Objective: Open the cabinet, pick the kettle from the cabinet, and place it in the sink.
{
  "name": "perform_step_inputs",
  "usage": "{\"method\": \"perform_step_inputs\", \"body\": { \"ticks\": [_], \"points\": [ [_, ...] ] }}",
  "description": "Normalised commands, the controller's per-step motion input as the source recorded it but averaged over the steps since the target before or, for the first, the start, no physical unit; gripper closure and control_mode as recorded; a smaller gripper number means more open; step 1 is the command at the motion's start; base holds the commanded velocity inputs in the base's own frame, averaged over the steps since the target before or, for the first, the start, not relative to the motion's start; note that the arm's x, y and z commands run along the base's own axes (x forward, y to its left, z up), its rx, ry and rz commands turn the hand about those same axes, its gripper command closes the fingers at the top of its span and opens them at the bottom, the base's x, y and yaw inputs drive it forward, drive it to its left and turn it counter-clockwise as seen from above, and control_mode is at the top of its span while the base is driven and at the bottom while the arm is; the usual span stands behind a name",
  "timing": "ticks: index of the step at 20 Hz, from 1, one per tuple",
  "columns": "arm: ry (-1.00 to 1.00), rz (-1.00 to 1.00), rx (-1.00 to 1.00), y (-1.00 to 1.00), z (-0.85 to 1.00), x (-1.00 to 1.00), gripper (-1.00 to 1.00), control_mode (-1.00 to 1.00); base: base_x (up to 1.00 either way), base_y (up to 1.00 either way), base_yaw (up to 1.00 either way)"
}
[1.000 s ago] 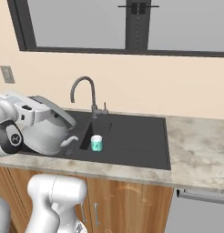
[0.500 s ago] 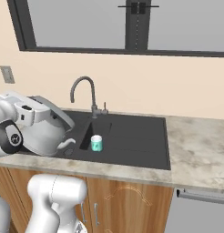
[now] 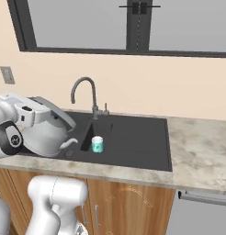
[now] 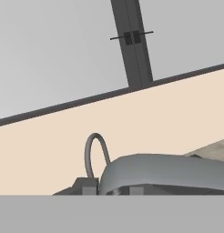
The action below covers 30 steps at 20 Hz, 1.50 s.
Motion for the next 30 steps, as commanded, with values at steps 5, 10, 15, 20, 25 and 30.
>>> {"method": "perform_step_inputs", "body": {
  "ticks": [5, 10, 15, 20, 25, 30],
  "points": [
    [0.0, 0.0, 0.0, 0.0, 0.0, 0.0, 1.0, -1.0, 0.0, 0.0, 0.0],
    [0.0, 0.0, 0.0, 0.0, 0.0, 0.0, 1.0, -1.0, 0.0, 0.0, 0.0],
    [0.0, 0.0, 0.0, 0.0, 0.0, 0.01, 1.0, -1.0, 0.0, 0.0, 0.0],
    [0.12, 0.0, -0.03, 0.08, 0.0, 0.19, 1.0, -1.0, 0.0, 0.0, 0.0],
    [0.13, 0.04, -0.08, 0.27, 0.01, 0.25, 1.0, -1.0, 0.0, 0.0, 0.0],
    [0.04, 0.12, -0.12, 0.33, -0.03, 0.16, 1.0, -1.0, 0.0, 0.0, 0.0]
  ]
}}
